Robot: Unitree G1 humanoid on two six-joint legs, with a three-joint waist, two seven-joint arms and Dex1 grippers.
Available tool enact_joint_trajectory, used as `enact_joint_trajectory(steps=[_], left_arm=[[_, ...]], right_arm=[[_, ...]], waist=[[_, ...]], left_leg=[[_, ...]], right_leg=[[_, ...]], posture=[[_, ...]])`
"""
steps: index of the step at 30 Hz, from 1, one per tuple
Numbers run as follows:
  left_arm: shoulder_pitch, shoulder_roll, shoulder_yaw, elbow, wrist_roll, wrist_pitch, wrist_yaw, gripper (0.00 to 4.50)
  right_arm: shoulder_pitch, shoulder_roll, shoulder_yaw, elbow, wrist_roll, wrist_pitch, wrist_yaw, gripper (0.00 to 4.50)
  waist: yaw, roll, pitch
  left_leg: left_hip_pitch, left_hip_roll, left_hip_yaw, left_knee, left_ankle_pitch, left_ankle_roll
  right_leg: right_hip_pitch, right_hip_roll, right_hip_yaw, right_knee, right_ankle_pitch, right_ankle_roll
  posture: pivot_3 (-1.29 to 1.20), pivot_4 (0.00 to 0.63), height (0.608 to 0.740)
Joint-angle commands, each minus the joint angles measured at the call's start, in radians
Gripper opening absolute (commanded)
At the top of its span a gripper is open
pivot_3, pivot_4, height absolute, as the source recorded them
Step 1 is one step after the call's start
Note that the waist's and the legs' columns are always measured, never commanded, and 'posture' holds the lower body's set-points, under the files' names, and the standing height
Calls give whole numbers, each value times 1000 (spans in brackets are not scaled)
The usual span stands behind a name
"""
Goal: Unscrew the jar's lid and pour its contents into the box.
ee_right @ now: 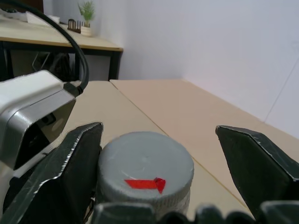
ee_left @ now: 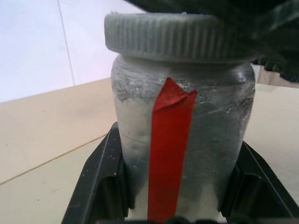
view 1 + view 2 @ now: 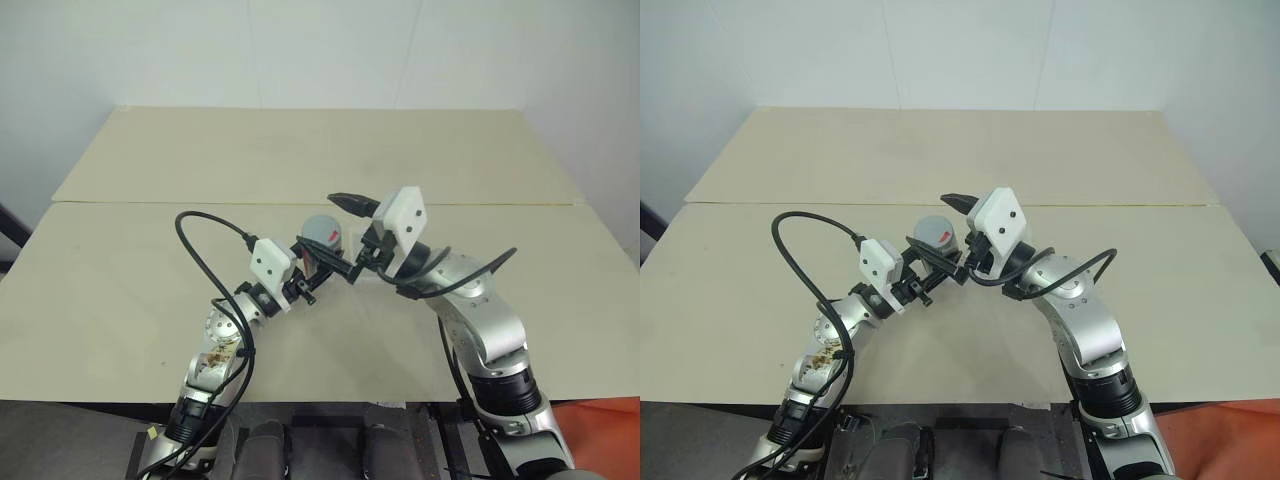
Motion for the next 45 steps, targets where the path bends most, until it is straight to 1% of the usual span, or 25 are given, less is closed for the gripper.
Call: enact_joint_trajectory(steps=[1, 9, 12, 15, 21, 24, 28, 31, 32, 36, 38, 42, 45], left_arm=[[-9, -4, 4, -33, 6, -28, 8, 1932], [-6, -6, 3, -32, 4, -31, 11, 1932], [-5, -8, 2, -30, 4, -32, 12, 1932], [-5, -8, -1, -27, 3, -32, 10, 1932], [1, 0, -8, -26, -2, -30, -6, 1932], [0, 4, -11, -29, -13, -27, -23, 1932], [-4, 5, -17, -28, -25, -26, -45, 1932], [-4, 4, -20, -30, -30, -26, -60, 1932], [-5, 3, -20, -30, -30, -27, -64, 1932], [-6, 2, -23, -31, -39, -28, -88, 1932], [-7, 0, -27, -34, -47, -27, -101, 1932], [-9, -1, -34, -42, -66, -23, -126, 1932], [-7, -1, -40, -43, -68, -25, -134, 1932]], right_arm=[[-13, 4, 6, -23, 0, -4, 1, 4465], [-22, 33, -7, 8, 11, 30, -28, 4465], [-22, 35, -13, 7, 18, 40, -31, 3850], [-22, 33, -14, 7, 16, 41, -36, 2894], [-9, 21, -13, 7, 17, 13, -18, 2875], [-16, 12, -27, 33, 55, -17, 40, 2875], [-48, -27, -52, 105, 133, -55, 194, 2875], [-103, -83, -57, 209, 195, -103, 405, 2875], [-117, -92, -57, 236, 203, -119, 449, 2875], [-223, -115, -47, 403, 242, -144, 675, 2875], [-284, -120, -30, 492, 236, -171, 795, 2875], [-411, -92, -17, 700, 235, -203, 961, 2875], [-488, -111, 63, 814, 301, -266, 1003, 2875]], waist=[[-1, 0, 0], [-2, 0, 0], [-2, 0, 0], [-4, 0, 0], [-4, 0, 0], [-4, 0, 0], [-4, 0, 0], [-4, 0, 0], [-5, 0, 0], [-11, 0, 0], [-14, 0, 0], [-17, 0, 0], [-17, 0, 0]], left_leg=[[0, 0, 0, 0, 0, 0], [0, 0, 0, 0, 0, 0], [0, 0, 0, 0, 0, 0], [0, 0, 0, 0, 0, 0], [-1, 0, 0, 0, 0, 0], [-1, 0, 0, 0, 0, 0], [0, 0, 0, 0, 0, 0], [0, 0, 0, 0, 0, 0], [0, 0, 0, 0, 0, 0], [0, 0, 0, 0, 0, 0], [0, 1, 0, 0, 0, 0], [0, 1, 0, 0, 0, 0], [0, 1, 1, 0, 0, 0]], right_leg=[[0, 0, 0, 0, 0, 0], [0, 0, 0, 0, 0, 0], [0, 0, 0, 0, 0, 0], [0, 0, 0, 0, 0, 0], [-1, 0, 0, 0, 0, 0], [-1, 0, 0, 0, 0, 0], [0, 0, 0, 0, 0, 0], [0, 0, 0, 0, 0, 0], [0, 0, 0, 0, 0, 0], [0, 1, 0, 0, 0, 0], [0, 1, 0, 0, 0, 0], [0, 1, 0, 0, 0, 0], [-1, 1, 0, 0, 0, 0]], posture=[[0, 150, 740], [0, 150, 740], [0, 150, 740], [0, 150, 740], [0, 150, 740], [0, 150, 740], [0, 150, 740], [0, 150, 740], [0, 150, 740], [0, 150, 740], [0, 150, 740], [0, 150, 740], [0, 150, 740]])
